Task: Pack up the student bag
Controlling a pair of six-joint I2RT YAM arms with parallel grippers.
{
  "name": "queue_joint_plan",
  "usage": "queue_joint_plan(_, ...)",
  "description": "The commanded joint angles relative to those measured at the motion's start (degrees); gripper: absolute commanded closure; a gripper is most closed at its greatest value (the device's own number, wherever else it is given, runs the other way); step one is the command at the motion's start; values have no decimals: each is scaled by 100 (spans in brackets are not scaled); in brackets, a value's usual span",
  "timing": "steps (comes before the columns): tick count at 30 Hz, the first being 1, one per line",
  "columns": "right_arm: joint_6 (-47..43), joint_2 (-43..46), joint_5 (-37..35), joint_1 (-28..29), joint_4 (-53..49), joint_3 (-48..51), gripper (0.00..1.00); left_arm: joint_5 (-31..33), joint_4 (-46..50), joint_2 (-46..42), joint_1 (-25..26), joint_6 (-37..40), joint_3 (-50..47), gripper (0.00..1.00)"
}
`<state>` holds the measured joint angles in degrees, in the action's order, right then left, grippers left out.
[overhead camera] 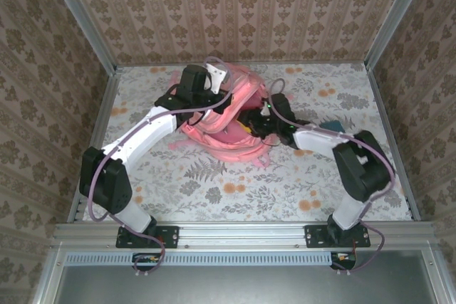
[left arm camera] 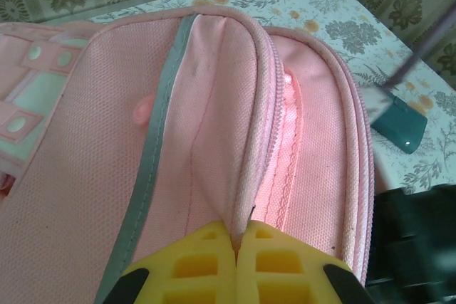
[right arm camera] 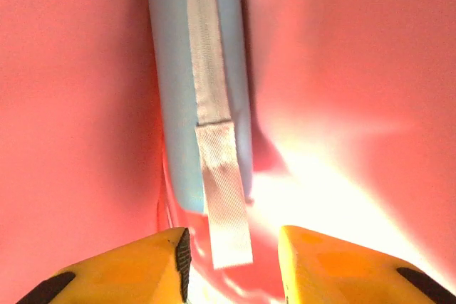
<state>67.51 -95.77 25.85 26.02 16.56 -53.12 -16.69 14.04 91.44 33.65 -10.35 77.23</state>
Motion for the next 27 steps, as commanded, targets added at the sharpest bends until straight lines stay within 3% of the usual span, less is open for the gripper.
queue_joint_plan(1, 173, 854, -12, -108, -149, 524, 59, -340, -802, 122, -20, -280, 291, 100)
queue_joint_plan(8, -755, 2914, -1598, -175, -2335, 1190, 39, -461, -902, 633, 136, -613, 699, 100)
queue_joint_plan(9, -930, 3112, -1784, -192, -2629, 1177, 37, -382, -785, 713, 150, -677, 791, 96)
queue_joint_plan(13, -1402, 3514, -2287, -188, -3535, 1011, 30, 71, -527, 654, 98, -984, 696, 46)
queue_joint_plan(15, -1515, 3547, -2344, -187, -3725, 948, 26, 312, -497, 441, -3, -1193, 419, 30)
queue_joint_plan(17, -1586, 3515, -2343, -181, -3803, 902, 21, 558, -404, 161, -157, -1497, 84, 23)
queue_joint_plan(23, -1698, 3203, -2387, 83, -3758, 697, 10, 679, -74, -671, -984, -2927, -1312, 17)
queue_joint_plan(27, -1681, 2926, -2410, 257, -3741, 526, 9, 411, 201, -977, -1323, -3498, -1996, 24)
